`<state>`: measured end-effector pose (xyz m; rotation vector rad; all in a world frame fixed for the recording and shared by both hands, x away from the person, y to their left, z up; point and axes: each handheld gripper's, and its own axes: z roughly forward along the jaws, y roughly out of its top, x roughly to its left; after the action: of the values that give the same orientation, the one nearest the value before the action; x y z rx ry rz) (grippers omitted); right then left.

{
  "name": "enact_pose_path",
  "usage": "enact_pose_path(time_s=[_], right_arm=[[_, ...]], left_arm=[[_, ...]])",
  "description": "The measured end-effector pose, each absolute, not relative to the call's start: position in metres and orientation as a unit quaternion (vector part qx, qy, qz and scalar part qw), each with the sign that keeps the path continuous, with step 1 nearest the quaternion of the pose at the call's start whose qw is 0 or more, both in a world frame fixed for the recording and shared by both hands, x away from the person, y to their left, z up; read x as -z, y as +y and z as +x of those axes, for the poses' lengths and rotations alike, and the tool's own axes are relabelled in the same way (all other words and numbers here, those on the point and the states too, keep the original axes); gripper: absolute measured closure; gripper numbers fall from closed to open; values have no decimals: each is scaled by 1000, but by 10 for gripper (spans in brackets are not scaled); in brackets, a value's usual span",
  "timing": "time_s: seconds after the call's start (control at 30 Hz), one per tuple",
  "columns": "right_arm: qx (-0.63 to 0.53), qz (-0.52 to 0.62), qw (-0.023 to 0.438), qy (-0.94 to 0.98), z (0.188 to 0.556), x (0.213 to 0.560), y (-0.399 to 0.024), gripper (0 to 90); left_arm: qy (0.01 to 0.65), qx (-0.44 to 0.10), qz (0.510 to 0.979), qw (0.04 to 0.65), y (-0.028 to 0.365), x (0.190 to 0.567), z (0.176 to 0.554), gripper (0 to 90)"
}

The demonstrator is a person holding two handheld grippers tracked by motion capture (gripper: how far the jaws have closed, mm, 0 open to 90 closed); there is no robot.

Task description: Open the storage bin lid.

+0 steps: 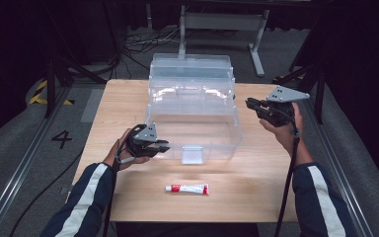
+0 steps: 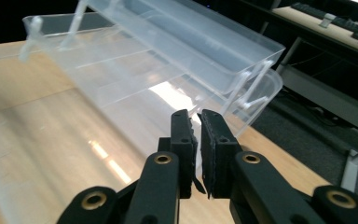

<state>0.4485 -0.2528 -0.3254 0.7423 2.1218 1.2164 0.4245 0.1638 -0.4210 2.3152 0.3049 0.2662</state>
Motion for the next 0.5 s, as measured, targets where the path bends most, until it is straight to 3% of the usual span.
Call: enact_pose_path(time_s=[0.5], right_arm=[[-453, 240, 227, 828, 397, 362, -244, 813]], left_arm=[[122, -108, 909, 384, 164, 421, 423, 748]])
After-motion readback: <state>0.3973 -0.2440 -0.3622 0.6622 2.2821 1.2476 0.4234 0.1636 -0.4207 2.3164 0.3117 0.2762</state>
